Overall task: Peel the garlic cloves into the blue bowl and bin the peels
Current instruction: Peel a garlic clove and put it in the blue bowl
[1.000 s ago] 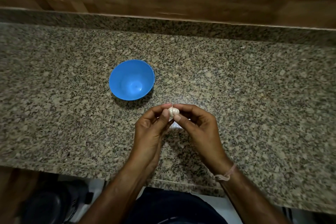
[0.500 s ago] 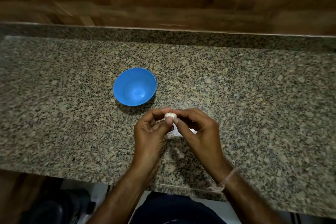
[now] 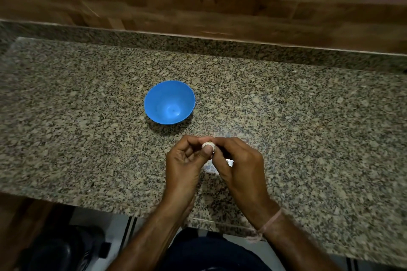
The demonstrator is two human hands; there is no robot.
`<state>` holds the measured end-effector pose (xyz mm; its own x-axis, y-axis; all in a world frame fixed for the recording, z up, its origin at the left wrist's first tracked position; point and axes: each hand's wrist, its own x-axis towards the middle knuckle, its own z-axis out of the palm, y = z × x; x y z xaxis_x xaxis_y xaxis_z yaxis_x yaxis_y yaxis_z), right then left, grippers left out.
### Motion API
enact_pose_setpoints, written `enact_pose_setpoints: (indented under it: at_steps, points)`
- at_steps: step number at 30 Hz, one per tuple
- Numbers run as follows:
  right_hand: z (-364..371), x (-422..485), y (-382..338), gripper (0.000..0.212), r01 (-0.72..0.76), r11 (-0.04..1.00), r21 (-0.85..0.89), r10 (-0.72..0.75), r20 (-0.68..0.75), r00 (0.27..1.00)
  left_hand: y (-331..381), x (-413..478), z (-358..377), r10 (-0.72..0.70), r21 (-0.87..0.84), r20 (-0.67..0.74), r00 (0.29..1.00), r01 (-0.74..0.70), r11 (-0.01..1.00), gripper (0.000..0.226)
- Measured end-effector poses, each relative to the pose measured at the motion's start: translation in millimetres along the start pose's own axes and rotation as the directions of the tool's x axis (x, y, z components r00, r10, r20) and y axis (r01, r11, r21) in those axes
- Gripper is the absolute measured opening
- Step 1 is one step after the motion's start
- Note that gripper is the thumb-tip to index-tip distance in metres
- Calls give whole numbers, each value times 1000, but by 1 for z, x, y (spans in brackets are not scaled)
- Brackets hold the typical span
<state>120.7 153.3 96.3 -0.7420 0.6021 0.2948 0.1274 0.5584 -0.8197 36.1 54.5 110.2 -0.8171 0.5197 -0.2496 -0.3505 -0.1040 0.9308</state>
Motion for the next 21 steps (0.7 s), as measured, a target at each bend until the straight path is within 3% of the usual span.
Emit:
enact_pose_setpoints:
  at_steps: [10, 21]
  points:
    - [-4, -5, 0, 21, -29, 998, 47, 25, 100, 995, -3, -6, -9, -61, -25, -27, 998, 61, 998, 15]
    - [3, -8, -10, 12, -81, 994, -68, 82, 13, 997, 0, -3, -12, -35, 40, 50, 998, 33, 999, 9]
